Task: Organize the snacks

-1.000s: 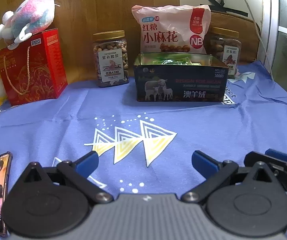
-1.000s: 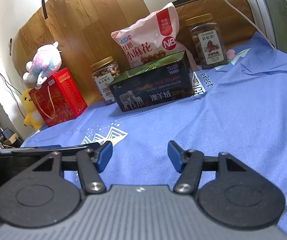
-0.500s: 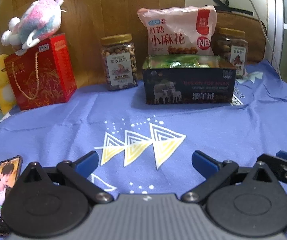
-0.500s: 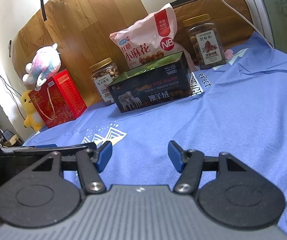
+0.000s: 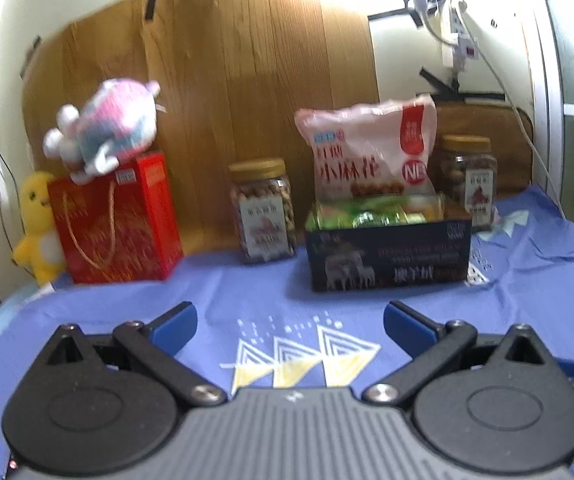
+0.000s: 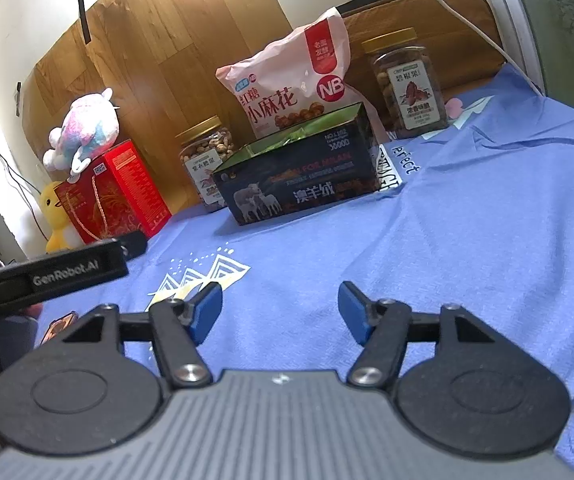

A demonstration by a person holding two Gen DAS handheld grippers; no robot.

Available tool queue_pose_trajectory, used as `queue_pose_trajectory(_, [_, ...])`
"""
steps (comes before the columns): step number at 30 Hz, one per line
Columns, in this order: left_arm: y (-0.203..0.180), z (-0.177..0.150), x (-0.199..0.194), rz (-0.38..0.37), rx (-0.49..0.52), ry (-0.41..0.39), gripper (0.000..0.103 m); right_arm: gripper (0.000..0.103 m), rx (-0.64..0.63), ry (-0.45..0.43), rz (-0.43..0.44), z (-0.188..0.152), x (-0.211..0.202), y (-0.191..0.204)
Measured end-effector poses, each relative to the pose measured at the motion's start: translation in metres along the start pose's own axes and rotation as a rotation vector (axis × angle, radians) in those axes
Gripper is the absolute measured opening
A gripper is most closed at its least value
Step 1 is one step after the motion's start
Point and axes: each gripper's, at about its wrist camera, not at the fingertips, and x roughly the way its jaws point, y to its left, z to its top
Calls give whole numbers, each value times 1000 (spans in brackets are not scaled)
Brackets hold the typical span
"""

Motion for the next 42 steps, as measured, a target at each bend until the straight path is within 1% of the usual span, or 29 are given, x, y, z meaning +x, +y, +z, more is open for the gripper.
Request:
queue_pose_trajectory(2, [0, 2, -3, -2, -3, -9, 103, 67, 0, 1, 1, 0, 0, 0])
queue_pose_trajectory(5, [0, 5, -7, -28, -13, -5, 103, 67, 2, 2, 0, 0, 0, -1])
queue_pose_trajectory(8, [-1, 6, -10, -26, -16, -3, 103, 67, 3, 3, -1, 0, -1, -1])
queue_pose_trajectory(12, [0, 7, -10, -48, -27, 16, 103, 67, 5, 4, -2, 0, -1, -2])
queue_pose_trajectory(28, [-1, 7, -9, -71, -28, 31, 103, 68, 16, 7, -8, -2, 1, -3])
queue_pose_trajectory(42, [-4, 9, -14, -87, -20, 25, 103, 68, 22, 11, -14, -2, 2, -2])
